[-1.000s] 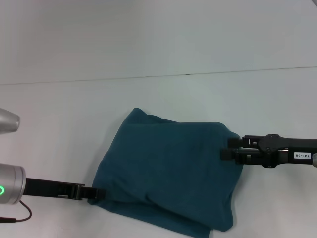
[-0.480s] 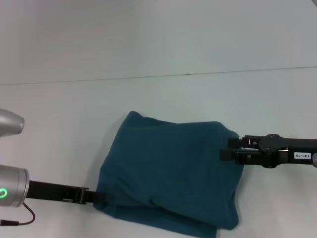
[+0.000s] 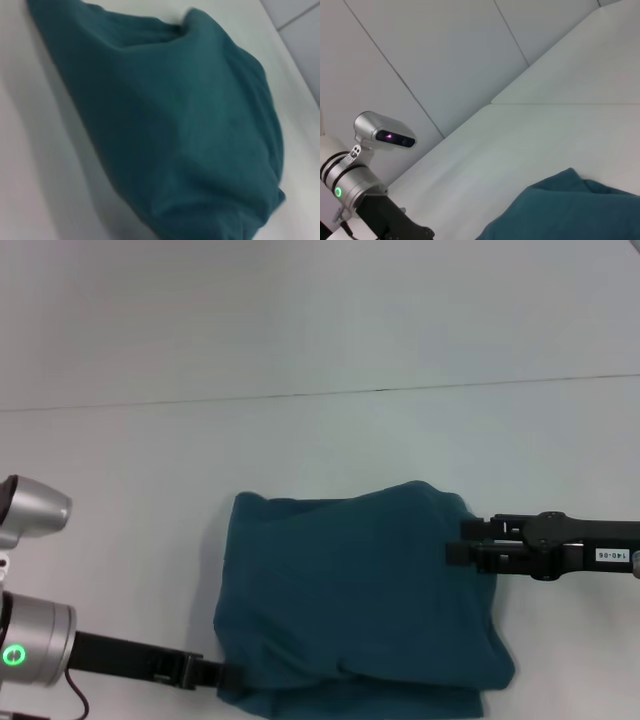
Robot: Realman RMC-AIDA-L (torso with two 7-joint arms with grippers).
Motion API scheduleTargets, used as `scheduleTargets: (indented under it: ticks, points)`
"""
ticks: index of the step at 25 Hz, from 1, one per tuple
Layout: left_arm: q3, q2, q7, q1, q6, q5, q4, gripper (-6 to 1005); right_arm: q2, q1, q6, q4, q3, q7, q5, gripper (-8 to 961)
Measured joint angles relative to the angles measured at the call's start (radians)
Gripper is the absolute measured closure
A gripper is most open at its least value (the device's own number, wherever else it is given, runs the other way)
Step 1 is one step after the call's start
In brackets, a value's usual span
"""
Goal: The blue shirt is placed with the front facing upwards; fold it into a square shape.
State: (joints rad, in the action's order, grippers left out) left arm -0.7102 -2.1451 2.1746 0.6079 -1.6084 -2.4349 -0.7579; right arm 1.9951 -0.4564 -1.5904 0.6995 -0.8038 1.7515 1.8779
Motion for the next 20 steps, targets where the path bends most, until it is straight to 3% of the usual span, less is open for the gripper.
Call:
scheduleTargets:
  ticks: [15,20]
  points:
    - [0.011,0.004,-0.005,-0.02,-0.043,0.004,-0.002,956,-0.001,0.001,-0.013,0.0,0.0,-0.006,0.001,230]
    - [0.084,0.022,-0.008,-0.033,-0.03,0.009,-0.039,779,-0.005,0.005,-0.017,0.001,0.012,-0.01,-0.004,230]
